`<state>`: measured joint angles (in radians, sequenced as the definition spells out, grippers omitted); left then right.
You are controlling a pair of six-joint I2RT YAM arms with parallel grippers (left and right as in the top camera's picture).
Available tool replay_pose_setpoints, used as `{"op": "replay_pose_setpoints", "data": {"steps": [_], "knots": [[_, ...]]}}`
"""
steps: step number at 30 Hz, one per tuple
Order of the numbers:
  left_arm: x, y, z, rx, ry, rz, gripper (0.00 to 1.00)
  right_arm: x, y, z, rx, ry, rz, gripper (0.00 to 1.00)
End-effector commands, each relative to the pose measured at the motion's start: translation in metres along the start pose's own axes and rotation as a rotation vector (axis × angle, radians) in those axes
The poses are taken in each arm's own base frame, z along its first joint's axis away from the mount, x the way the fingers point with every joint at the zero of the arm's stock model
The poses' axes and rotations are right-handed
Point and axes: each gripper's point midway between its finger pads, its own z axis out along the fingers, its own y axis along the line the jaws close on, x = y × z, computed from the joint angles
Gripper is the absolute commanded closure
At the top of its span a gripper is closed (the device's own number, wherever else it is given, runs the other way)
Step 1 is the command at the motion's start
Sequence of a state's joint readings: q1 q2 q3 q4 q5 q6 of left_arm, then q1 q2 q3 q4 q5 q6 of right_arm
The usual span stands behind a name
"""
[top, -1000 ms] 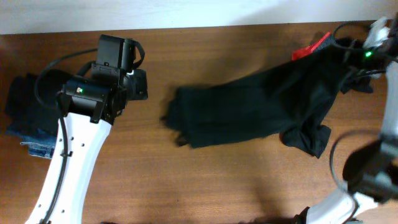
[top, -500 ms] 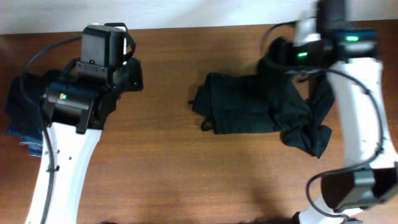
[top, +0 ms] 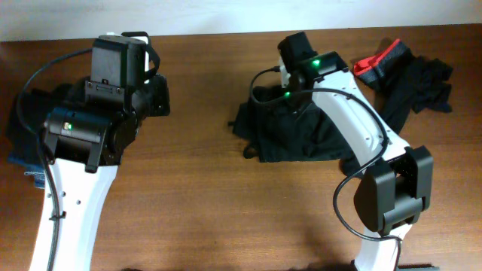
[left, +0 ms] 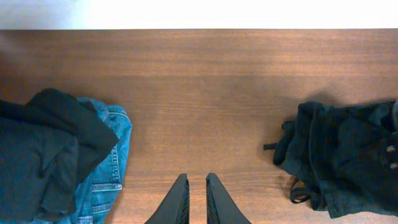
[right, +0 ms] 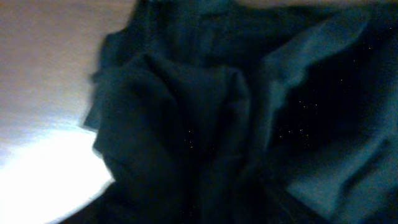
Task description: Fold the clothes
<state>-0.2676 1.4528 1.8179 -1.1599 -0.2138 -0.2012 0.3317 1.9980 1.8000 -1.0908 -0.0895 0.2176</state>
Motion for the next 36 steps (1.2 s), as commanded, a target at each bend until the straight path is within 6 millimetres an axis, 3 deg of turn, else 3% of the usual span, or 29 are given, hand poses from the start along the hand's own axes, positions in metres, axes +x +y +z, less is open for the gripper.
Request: {"op": "replay_pose_setpoints", "data": {"steps": [1,4,5,10,11,14,17,21,26,30,33,36], "knots": [[-0.007,0.002,-0.013,0.007,-0.036,0.007,0.89,-0.022,0.006,-0.036,-0.033,-0.108,0.009,0.15],[-0.006,0.001,-0.013,0.012,-0.034,0.007,0.88,-0.030,-0.009,-0.056,-0.029,-0.152,0.042,0.12],[-0.006,-0.001,-0.013,0.022,-0.030,0.008,0.88,-0.031,-0.023,-0.064,-0.020,-0.160,0.073,0.12],[-0.001,-0.006,-0.009,0.051,-0.004,0.013,0.86,-0.019,-0.073,-0.072,0.014,-0.109,0.188,0.20],[0.003,-0.014,-0.003,0.085,0.025,0.017,0.86,-0.010,-0.091,-0.073,0.008,-0.072,0.242,0.48],[0.015,-0.030,0.019,0.151,0.104,0.071,0.92,0.002,-0.115,-0.071,0.006,-0.030,0.312,0.82],[0.021,-0.033,0.035,0.147,0.149,0.078,0.96,0.005,-0.121,-0.055,-0.001,-0.019,0.346,0.93],[0.020,-0.035,0.043,0.145,0.153,0.079,0.96,0.003,-0.096,-0.012,-0.124,-0.011,0.313,0.96],[0.020,-0.035,0.042,0.145,0.153,0.079,0.96,0.014,-0.017,0.045,-0.404,0.030,0.201,0.96],[0.025,-0.034,0.042,0.142,0.172,0.082,0.96,0.037,0.028,0.085,-0.436,0.114,0.173,0.96],[0.028,-0.034,0.041,0.147,0.185,0.082,0.96,0.051,0.039,0.110,-0.382,0.177,0.228,0.96],[0.030,-0.039,0.040,0.176,0.194,0.080,0.96,0.052,0.045,0.118,-0.376,0.178,0.215,0.96]]}}
